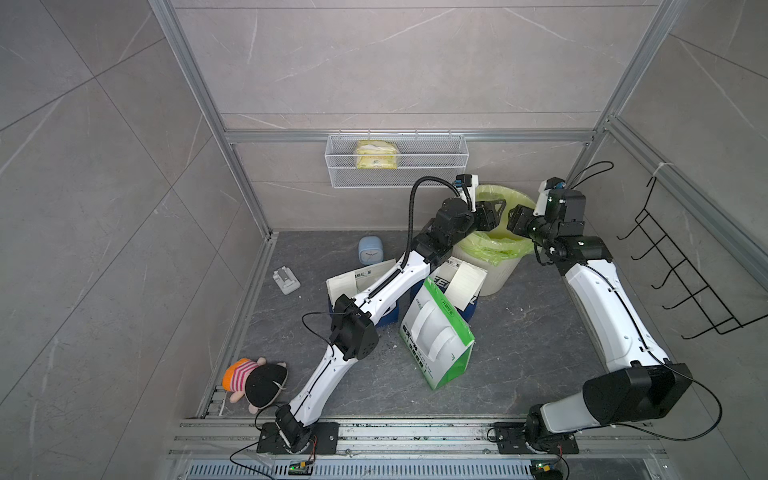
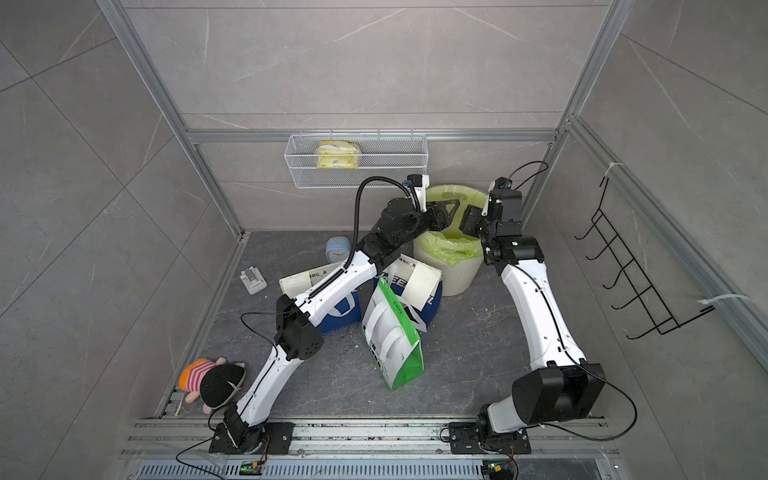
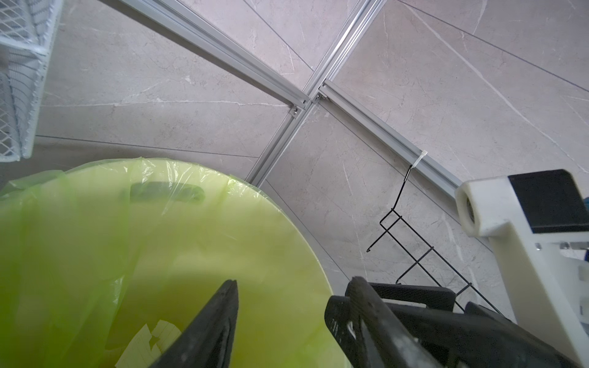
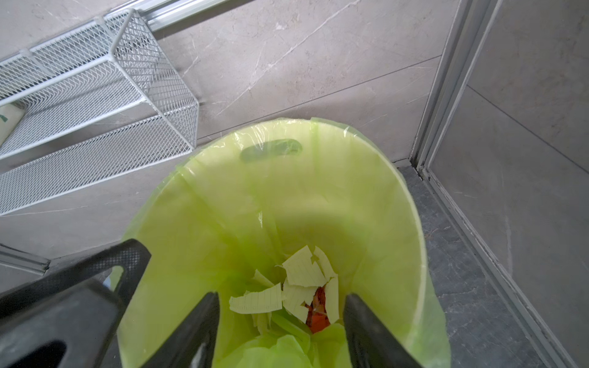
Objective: Shred takeout receipts and throw away
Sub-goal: Place the takeout receipt in the trash bin, then pick up the takeout bag at the center of the board.
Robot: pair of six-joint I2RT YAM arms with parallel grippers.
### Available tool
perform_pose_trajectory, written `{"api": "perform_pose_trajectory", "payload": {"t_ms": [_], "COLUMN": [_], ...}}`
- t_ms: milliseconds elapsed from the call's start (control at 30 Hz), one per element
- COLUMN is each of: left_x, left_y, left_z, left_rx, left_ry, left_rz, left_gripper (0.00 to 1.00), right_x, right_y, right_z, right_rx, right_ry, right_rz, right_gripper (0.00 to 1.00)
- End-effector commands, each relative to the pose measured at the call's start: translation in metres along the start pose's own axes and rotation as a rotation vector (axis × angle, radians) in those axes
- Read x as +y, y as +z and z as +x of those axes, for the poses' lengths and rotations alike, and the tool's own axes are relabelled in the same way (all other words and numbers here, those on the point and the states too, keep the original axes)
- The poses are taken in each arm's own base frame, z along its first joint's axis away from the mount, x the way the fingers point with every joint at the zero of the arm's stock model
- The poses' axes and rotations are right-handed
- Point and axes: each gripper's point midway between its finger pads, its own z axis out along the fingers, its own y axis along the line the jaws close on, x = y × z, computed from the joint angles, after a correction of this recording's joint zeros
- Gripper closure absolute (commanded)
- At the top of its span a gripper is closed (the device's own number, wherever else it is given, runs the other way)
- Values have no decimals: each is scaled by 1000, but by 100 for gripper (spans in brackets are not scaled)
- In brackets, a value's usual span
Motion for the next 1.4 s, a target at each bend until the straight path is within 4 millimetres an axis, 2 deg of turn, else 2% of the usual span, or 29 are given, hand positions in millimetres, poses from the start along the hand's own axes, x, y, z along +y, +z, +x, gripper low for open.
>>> {"api": "perform_pose_trajectory", "payload": {"t_ms": [0, 133, 233, 333, 500, 600, 700, 800, 933, 1067, 1100, 1200, 1367], "left_x": [-70, -79, -85, -84, -63, -43, -13, 8, 34, 46, 50, 56, 65], "left_y": [-55, -94, -135, -183, -271, -325, -376, -413, -452, -481, -487, -498, -507], "left_z": [-90, -107, -120, -126, -125, -118, -102, -77, -55, -42, -37, -23, -4], "left_rx": [-126, -93, -65, -16, -1, -5, -19, -29, -48, -62, -65, -66, -67], "left_ry": [96, 203, 275, 334, 359, 340, 256, 160, 56, -28, -51, -104, -158], "left_rz": [82, 22, -35, -115, -279, -387, -526, -585, -693, -746, -759, -752, -746], "left_gripper": [40, 39, 38, 37, 35, 35, 35, 37, 37, 37, 37, 36, 36], "right_x": [16, 35, 53, 88, 160, 192, 226, 259, 293, 324, 331, 348, 363], "right_y": [-43, -74, -96, -117, -140, -146, -155, -162, -156, -133, -122, -99, -69], "right_z": [-26, -23, -13, 4, 42, 57, 76, 101, 131, 151, 158, 167, 191], "right_rx": [-60, -52, -36, -16, 28, 33, 36, 25, 20, 74, 103, 132, 146], "right_ry": [-5, -15, -26, -71, -242, -340, -481, -660, -879, -992, -1000, -1007, -1075], "right_rz": [-84, -197, -289, -409, -614, -723, -856, -992, -1097, -1129, -1127, -1114, -1095], "right_gripper": [35, 35, 35, 35, 34, 33, 31, 28, 26, 26, 26, 27, 27]}}
